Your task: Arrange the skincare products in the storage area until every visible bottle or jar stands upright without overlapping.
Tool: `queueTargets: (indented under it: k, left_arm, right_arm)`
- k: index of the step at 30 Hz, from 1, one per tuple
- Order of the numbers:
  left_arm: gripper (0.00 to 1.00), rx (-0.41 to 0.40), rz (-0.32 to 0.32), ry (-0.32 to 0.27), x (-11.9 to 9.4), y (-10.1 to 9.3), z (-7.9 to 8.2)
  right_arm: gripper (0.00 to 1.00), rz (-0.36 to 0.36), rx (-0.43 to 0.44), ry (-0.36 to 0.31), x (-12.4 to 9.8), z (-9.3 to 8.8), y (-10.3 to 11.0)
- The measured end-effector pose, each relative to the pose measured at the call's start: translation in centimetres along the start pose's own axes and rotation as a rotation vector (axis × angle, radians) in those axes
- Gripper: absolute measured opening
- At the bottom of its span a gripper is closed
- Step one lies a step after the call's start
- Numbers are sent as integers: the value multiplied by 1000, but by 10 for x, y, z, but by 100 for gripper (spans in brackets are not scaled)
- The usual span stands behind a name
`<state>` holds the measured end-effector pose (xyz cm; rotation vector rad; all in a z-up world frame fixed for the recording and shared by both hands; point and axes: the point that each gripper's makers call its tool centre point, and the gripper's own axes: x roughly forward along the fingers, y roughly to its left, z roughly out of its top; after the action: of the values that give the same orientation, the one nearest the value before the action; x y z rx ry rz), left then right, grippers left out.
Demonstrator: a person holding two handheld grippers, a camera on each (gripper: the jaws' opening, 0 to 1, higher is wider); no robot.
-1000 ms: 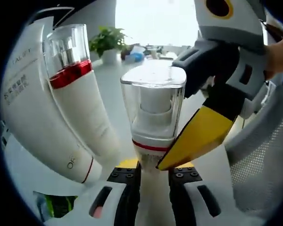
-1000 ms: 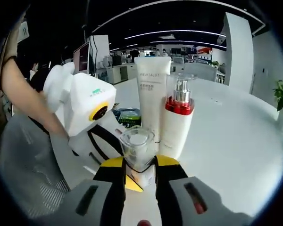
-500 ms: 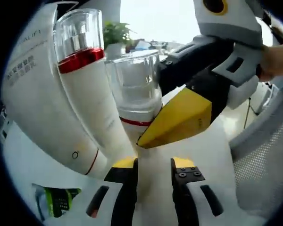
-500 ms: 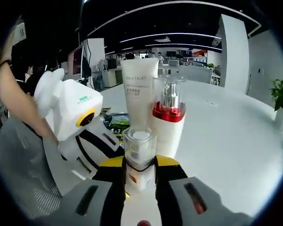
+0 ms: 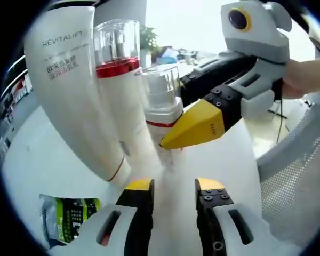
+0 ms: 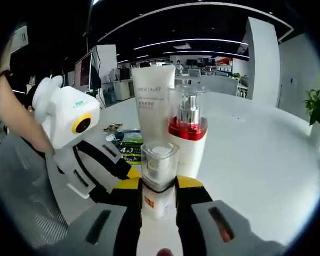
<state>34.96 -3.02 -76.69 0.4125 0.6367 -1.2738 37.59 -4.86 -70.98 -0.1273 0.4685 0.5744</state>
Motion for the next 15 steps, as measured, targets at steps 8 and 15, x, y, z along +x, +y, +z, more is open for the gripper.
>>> queueTargets:
  k: [8, 15]
  left_arm:
    - [26, 25, -13, -35, 15, -5, 12]
    - [19, 75, -9, -47, 26, -1, 21]
  right_arm:
    - [23, 7, -8, 6, -8, -4, 3]
    - [23, 18, -20, 15, -9, -7, 4]
